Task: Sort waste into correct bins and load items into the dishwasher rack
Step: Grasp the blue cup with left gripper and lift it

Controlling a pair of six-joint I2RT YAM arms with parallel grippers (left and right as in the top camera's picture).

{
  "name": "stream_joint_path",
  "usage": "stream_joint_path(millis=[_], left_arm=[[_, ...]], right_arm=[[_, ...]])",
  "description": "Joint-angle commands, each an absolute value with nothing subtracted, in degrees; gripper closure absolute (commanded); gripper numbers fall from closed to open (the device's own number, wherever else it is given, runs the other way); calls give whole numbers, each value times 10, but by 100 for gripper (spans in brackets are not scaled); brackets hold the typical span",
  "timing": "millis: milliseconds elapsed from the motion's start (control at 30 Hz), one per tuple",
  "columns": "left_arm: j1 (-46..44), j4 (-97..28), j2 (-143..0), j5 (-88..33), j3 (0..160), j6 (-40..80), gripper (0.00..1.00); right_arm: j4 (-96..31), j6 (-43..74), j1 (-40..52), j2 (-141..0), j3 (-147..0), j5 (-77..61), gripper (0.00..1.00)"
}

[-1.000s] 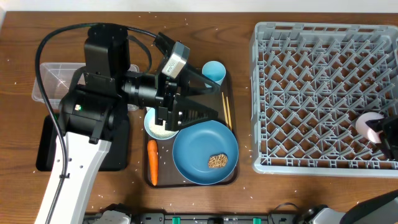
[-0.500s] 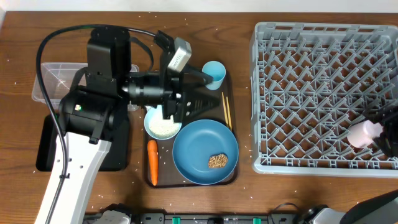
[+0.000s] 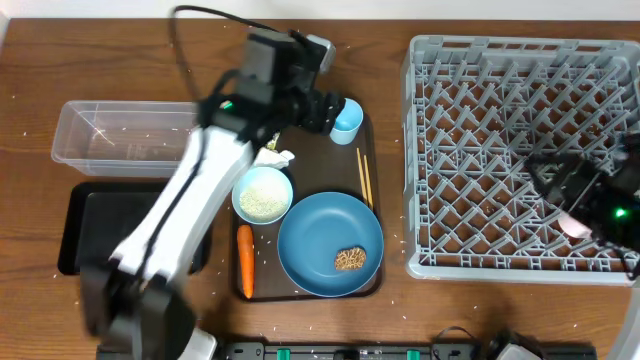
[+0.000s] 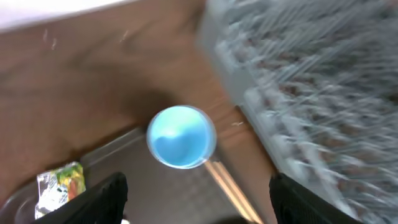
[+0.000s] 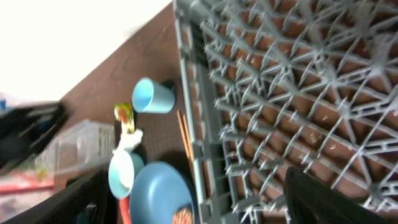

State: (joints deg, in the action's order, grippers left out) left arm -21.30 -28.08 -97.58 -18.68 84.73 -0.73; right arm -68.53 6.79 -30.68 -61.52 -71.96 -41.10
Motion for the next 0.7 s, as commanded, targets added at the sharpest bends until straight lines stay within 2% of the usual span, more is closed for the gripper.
stream_joint_path(millis=[0,333,433,500,600,667], left_arm=[[-211,-253,-1032,-109,854,37,26],[-211,-181,-1154,-107,854,51,26],[-213,-182,-1176,-110,854,62,33],[-213,-182,-1184,-111,854,64,45],[-213,-185,-1187,-111,854,63,56],[-213,-189,-1187,-111,854,63,67]], right_arm=[[-709,72,-279,-616,-725,-362,16],[-750,66,-269,-619,-719,-312,16],[-750,66,-269,-619,-719,-312,16],[-750,66,-269,-619,-719,-312,16],[-750,66,-269,-619,-719,-312,16],[-750,66,-269,-619,-719,-312,16]])
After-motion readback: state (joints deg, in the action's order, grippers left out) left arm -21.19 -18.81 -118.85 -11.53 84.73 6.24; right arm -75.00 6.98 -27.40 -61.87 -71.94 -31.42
